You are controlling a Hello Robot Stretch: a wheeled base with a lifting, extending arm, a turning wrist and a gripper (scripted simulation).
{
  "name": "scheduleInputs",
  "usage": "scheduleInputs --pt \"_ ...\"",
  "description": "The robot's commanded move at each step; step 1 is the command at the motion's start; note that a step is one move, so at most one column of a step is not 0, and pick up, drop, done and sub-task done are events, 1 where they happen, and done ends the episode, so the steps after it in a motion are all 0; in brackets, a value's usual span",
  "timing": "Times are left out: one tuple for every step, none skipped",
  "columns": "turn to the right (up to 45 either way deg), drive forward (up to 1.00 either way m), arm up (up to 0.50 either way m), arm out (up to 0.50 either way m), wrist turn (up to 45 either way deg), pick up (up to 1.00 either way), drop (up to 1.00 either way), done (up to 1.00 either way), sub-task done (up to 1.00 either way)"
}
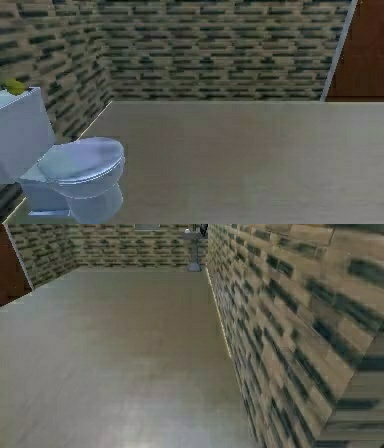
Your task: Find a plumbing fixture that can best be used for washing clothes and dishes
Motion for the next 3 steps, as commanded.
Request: scheduleInputs --pt "45.0 0.0 0.0 0.0 0.0 0.0 0.0 0.0 0.0" --pt "30.0 0.0 0.0 0.0 0.0 0.0 0.0 0.0 0.0" --pt "0.0 0.2 0.0 0.0 0.0 0.0 0.0 0.0 0.0"
